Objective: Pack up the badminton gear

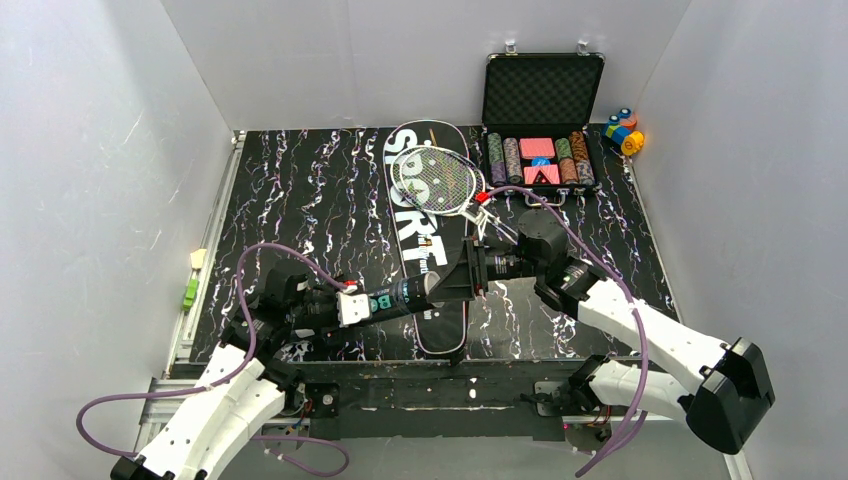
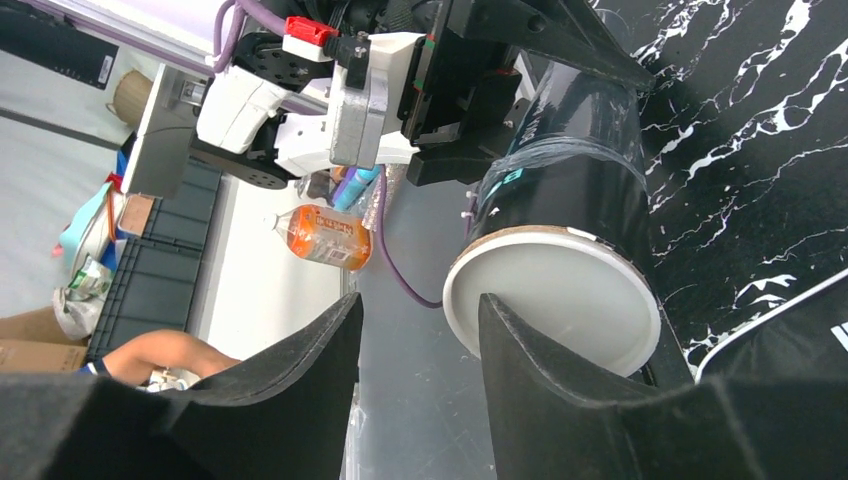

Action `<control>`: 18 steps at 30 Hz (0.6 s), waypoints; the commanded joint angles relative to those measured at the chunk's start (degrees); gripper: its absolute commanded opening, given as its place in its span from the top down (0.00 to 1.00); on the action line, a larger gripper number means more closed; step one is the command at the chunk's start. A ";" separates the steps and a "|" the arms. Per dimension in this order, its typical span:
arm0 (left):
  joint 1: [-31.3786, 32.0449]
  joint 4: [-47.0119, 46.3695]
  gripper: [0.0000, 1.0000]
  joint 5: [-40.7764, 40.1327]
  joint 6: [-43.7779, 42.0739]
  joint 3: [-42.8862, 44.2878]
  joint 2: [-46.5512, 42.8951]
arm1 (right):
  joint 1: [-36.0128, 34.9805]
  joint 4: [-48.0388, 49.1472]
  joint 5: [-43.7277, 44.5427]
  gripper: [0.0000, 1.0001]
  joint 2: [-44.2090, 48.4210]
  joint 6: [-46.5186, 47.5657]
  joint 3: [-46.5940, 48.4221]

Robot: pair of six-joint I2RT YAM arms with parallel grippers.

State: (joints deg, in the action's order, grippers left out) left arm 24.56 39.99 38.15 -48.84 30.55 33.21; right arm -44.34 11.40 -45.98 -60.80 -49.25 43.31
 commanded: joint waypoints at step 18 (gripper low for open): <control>0.18 -0.65 0.89 4.63 -1.69 3.18 -0.56 | 1.62 3.31 1.92 0.44 -5.44 -0.35 5.17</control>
State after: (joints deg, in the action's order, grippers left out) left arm 24.43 41.67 37.69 -49.45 30.81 33.21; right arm -42.63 13.65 -45.34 -64.84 -50.68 45.52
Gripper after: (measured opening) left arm 0.664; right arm 0.561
